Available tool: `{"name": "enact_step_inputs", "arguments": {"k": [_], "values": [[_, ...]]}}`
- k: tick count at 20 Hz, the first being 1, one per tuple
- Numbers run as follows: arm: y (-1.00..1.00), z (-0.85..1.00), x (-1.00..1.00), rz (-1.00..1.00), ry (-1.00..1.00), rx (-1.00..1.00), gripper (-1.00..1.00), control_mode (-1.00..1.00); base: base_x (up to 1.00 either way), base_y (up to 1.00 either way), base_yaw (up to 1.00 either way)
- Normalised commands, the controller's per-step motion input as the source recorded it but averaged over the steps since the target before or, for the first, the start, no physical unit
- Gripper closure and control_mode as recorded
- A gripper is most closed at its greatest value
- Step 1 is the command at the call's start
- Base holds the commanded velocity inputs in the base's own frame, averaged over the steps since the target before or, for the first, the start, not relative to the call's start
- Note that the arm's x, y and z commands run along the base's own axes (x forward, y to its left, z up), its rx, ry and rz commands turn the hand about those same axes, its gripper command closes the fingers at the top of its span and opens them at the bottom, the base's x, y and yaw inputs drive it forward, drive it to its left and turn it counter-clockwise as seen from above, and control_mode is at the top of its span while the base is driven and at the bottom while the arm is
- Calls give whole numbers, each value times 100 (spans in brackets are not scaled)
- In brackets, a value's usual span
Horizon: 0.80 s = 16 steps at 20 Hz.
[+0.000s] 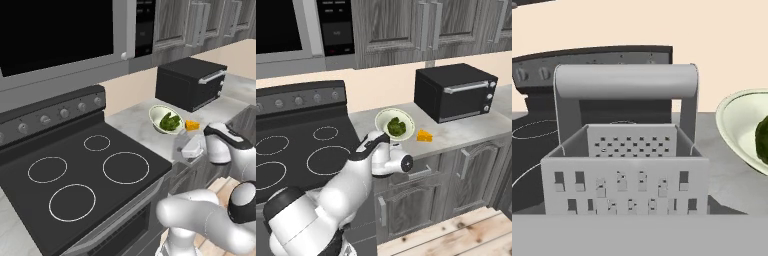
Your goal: Pick the cheese from the fridge and the cheese grater from the cabinet and place them next to the salad bowl.
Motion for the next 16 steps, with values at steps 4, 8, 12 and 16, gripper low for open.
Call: {"name": "enact_step_inputs", "arguments": {"k": [4, 8, 12, 16], "values": [[0, -17, 23, 0, 0, 0, 100, -100, 0, 0, 0], [0, -5, 24, 0, 0, 0, 100, -100, 0, 0, 0], [0, 0, 32, -5, 0, 0, 100, -100, 0, 0, 0], [0, -7, 31, -8, -2, 0, 100, -100, 0, 0, 0]]}}
